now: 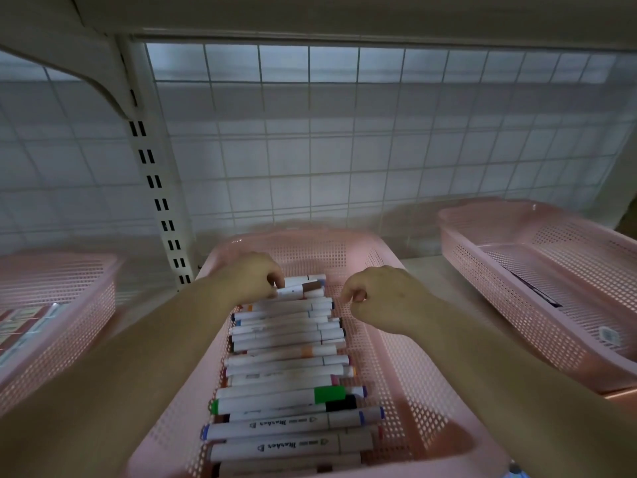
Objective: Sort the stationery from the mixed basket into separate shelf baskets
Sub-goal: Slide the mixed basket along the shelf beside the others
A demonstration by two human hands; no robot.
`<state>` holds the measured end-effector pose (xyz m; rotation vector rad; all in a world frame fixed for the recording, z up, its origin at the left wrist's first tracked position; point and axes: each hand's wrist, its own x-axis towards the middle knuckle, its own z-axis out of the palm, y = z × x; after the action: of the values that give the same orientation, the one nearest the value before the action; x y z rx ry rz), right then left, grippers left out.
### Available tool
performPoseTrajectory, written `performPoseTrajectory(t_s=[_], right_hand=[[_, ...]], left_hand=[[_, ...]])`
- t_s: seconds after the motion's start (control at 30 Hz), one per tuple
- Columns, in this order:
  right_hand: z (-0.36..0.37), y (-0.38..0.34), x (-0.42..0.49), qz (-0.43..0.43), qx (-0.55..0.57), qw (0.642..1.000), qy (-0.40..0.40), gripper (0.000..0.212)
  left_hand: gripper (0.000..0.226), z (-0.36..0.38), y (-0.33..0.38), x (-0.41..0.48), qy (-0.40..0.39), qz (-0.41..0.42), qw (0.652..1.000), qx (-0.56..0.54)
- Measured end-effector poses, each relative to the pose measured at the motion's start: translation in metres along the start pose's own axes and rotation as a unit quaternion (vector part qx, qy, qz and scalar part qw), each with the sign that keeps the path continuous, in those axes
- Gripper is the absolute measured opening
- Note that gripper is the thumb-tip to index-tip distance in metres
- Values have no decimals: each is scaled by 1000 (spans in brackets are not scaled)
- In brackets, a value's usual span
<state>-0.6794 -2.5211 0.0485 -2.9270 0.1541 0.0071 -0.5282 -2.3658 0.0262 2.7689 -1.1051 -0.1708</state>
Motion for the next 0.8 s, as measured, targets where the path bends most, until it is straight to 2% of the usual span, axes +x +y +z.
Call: performPoseTrajectory(t_s=[0.2,0.33,0.47,0.57,0.7,0.8], right_hand=[[0,1,1,-4,-3,1000,0,28],[3,-1,3,-9,-52,999,-7,30],[5,-10,0,-56,-96,994,6,33],[4,-18,-4,-86,-116,989,22,34],[2,-18,-8,-92,-131,987,11,37],[5,-17,-3,-56,-131,990,8,36]], left_hand=[[24,-1,5,-2,3,13,1000,-12],[23,-3,13,-10,32,22,999,-25],[30,-13,13,-32,75,25,994,73],[39,-23,12,-59,67,21,991,116],[43,-31,7,-99,72,-51,991,99],[48,-18,4,-129,63,-135,987,58]])
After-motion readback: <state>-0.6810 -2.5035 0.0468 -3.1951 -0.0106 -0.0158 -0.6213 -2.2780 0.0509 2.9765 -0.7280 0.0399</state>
